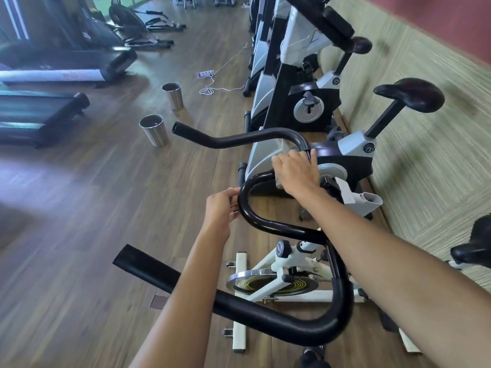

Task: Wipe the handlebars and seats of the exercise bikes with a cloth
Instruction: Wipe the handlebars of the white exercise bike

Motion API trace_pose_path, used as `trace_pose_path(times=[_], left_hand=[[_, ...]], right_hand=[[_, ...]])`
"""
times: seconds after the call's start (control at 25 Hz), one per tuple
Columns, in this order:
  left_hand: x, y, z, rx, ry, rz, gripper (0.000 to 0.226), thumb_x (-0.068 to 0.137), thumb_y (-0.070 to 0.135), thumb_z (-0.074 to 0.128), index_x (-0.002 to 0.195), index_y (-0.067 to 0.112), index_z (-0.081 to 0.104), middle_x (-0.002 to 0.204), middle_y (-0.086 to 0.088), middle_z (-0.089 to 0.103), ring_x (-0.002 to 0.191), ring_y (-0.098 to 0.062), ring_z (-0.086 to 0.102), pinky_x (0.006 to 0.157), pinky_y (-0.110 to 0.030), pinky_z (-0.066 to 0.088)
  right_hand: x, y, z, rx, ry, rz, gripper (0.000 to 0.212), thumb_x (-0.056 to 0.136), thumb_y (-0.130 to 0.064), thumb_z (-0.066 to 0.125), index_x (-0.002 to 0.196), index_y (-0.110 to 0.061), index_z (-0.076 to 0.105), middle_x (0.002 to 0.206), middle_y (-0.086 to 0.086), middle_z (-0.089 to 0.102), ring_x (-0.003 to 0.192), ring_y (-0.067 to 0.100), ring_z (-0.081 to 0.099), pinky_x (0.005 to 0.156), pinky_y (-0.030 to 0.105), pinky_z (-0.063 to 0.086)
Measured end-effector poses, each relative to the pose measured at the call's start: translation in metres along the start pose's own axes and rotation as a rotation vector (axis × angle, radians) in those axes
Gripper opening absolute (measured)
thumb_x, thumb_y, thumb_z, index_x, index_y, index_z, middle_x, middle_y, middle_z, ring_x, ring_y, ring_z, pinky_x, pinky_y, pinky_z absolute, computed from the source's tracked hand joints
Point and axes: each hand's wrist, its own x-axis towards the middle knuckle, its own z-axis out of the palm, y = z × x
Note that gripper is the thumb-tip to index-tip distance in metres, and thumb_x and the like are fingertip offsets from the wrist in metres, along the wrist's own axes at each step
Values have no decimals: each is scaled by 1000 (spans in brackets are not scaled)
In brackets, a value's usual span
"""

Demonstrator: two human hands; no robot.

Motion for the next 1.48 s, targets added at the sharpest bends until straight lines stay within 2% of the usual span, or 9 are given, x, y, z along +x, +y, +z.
trace_pose_path(times=[0.2,0.48,0.64,0.92,1.04,1.2,1.32,1.4,1.48], left_hand=[[-2,-3,-3,74,-16,53,30,92,3,47,102,7,75,95,-10,76,92,-23,67,97,-43,50],[-4,-2,-2,71,-31,63,33,88,1,46,102,7,75,88,-9,73,83,-21,64,79,-32,50],[-1,-4,-3,121,-8,77,33,94,4,44,106,8,74,88,-7,72,84,-19,64,75,-30,50],[-9,-3,-3,168,40,124,29,97,2,44,104,5,72,88,-7,69,80,-14,60,64,-25,42],[-12,-3,-5,223,141,228,25,99,6,47,103,11,71,97,-4,70,85,-12,61,66,-22,43],[-25,12,8,268,275,580,15,99,18,56,104,18,70,103,5,68,93,-5,60,81,-20,49],[-39,37,31,279,86,700,16,97,26,60,106,19,72,103,8,70,99,-5,62,83,-18,47],[-46,49,44,385,-51,787,20,95,33,64,107,22,73,103,12,67,102,-5,59,89,-20,48],[-48,50,49,692,-141,928,35,87,50,68,114,28,72,107,14,57,108,-5,47,94,-16,38]], right_hand=[[-4,-29,6,36,33,87,51,106,-45,23,126,-17,61,132,10,57,133,30,43,123,51,11],[-26,-42,19,107,78,-129,38,104,-47,32,122,-23,55,124,2,53,129,26,42,123,52,9],[-11,-6,3,12,36,41,44,106,-45,24,131,-22,51,133,6,50,135,25,38,123,54,4],[-4,-3,3,-7,145,65,41,107,-39,31,129,-14,56,132,9,57,126,28,46,112,44,31],[3,-4,-11,319,194,182,37,106,-35,34,117,-13,62,119,8,62,117,29,51,102,46,39],[-8,-13,-50,1344,95,533,37,106,-41,39,110,-11,60,90,3,63,83,21,62,80,37,53],[-30,-11,-68,2063,-209,723,46,104,-46,43,121,-7,61,114,16,69,100,28,68,84,43,55],[-45,-10,-70,2138,-345,745,53,105,-48,40,127,-5,61,123,17,67,113,30,65,94,45,53],[-55,-11,-74,2148,-408,788,53,105,-48,39,129,-5,60,118,15,69,109,29,66,89,43,54]])
